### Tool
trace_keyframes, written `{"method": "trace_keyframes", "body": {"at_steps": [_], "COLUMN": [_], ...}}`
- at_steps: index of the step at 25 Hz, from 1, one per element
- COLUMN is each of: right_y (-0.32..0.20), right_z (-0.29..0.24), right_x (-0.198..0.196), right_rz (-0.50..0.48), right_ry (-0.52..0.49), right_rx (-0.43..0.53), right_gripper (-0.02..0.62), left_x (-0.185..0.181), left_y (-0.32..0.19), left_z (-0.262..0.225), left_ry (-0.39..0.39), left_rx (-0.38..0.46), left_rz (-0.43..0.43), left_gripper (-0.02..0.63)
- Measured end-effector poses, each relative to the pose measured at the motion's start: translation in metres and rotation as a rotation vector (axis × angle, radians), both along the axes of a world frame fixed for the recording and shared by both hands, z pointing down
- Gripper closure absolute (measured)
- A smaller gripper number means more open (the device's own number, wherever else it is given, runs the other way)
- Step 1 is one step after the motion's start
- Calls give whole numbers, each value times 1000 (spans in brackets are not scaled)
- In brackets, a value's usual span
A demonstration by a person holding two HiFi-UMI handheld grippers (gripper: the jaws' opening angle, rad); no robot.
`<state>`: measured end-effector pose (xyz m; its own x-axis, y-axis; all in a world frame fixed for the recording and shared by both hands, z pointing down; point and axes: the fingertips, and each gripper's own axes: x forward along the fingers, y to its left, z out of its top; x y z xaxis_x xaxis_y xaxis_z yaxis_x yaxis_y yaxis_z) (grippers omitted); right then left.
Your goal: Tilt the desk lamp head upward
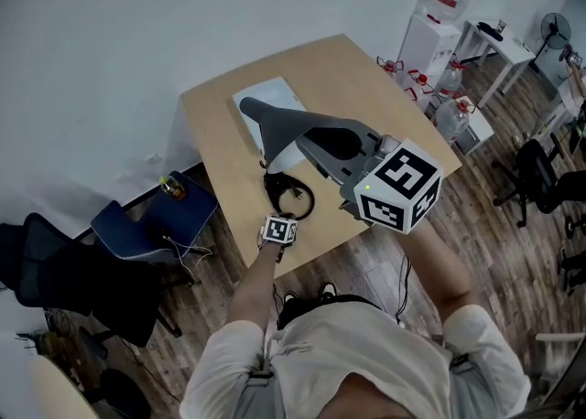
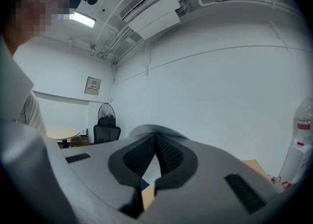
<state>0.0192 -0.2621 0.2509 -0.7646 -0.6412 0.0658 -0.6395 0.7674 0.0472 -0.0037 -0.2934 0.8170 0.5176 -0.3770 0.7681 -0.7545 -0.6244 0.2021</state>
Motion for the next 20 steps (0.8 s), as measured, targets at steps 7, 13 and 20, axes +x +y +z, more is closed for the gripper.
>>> {"method": "trace_keyframes", "body": {"at_steps": [7, 13, 20], "right_y": [6, 9, 19], "right_z": [12, 40, 96], "right_x": [9, 20, 46], "right_rz": [27, 68, 140], "right_ry": [-27, -37, 9], "right_rx": [-14, -54, -120], "right_gripper": [600, 600, 600], "left_x": [1, -4, -9], "left_y": [1, 3, 12], "left_z": [-1, -3, -53], "left_ry": [13, 44, 87], "left_rx": [27, 16, 105], "left_rz": [4, -32, -66], "left_gripper": [591, 591, 591]}}
